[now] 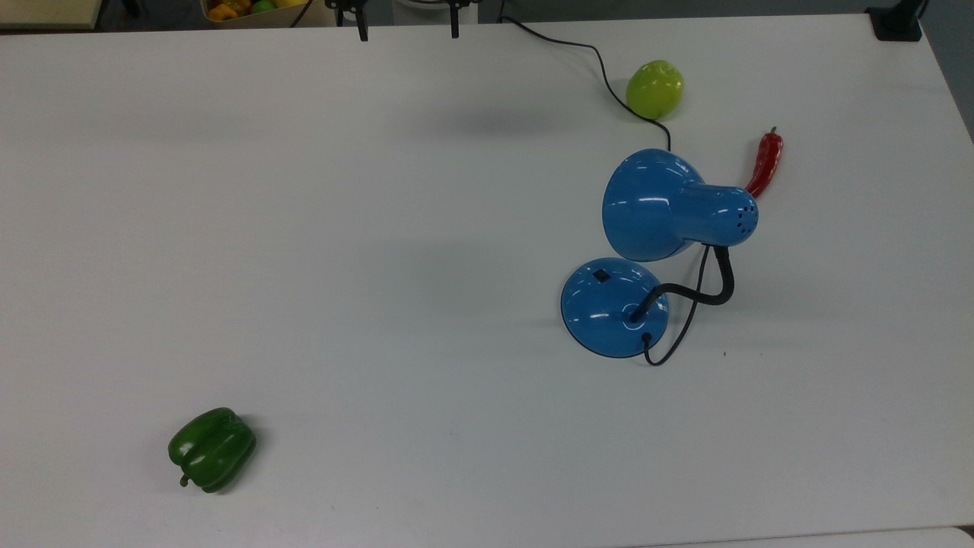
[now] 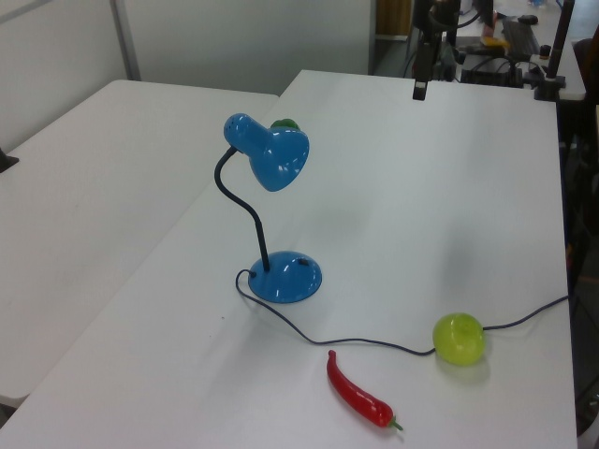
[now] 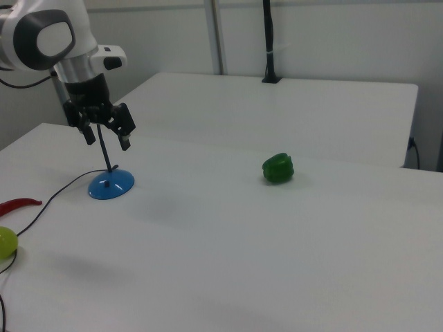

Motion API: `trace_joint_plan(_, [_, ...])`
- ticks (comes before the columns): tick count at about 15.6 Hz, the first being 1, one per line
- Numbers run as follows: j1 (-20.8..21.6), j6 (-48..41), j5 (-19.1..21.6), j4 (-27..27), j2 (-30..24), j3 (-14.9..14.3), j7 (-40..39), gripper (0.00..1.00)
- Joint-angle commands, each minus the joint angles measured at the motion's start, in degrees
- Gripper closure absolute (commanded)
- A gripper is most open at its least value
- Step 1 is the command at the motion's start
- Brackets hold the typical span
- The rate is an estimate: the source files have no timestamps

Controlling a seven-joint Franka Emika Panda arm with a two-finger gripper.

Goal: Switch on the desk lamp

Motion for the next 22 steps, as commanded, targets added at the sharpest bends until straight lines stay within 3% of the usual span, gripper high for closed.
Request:
trace_joint_plan(1, [1.2, -1.7, -0.7, -0.2, -0.6, -0.5, -0.9, 0.0])
trace_joint_plan(19, [0.1, -1.9, 0.3, -0.2, -0.7, -0.5, -1.2, 0.0])
trace_joint_plan(22, [0.1, -1.4, 0.3, -0.1, -0.7, -0.5, -1.2, 0.32])
